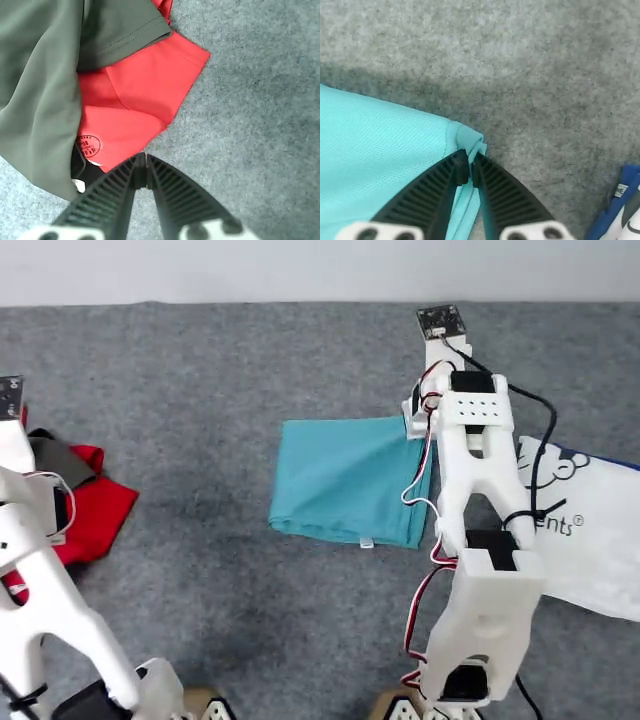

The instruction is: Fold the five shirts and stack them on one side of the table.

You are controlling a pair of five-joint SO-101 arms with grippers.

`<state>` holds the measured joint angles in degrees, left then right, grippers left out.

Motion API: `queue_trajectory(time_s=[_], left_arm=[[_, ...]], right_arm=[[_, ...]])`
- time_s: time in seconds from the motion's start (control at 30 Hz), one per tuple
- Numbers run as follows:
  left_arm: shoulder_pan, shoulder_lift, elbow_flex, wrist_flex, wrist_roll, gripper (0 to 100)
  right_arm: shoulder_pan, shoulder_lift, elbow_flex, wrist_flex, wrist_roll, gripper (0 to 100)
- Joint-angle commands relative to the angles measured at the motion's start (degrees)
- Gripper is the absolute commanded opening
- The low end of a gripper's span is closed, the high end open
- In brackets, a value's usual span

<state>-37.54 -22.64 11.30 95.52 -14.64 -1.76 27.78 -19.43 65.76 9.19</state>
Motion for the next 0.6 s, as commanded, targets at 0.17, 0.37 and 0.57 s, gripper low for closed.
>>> queue_trajectory(time_s=[0.17,0.37,0.57], left_arm=[[-0.1,-2.1,-0.2,-1.1,-0.4,0],[-0.1,-2.4,-0.4,-1.0,-0.4,0],[-0.1,-2.4,-0.4,-0.8,-0.4,0]], right_arm=[[-0.7,-2.2,-4.2,2.4,-1.7,19.7],[-6.1,-6.1,-7.5,14.1,-4.1,20.3],[-15.2,-7.7,-7.4,23.8,-3.9,0.2]])
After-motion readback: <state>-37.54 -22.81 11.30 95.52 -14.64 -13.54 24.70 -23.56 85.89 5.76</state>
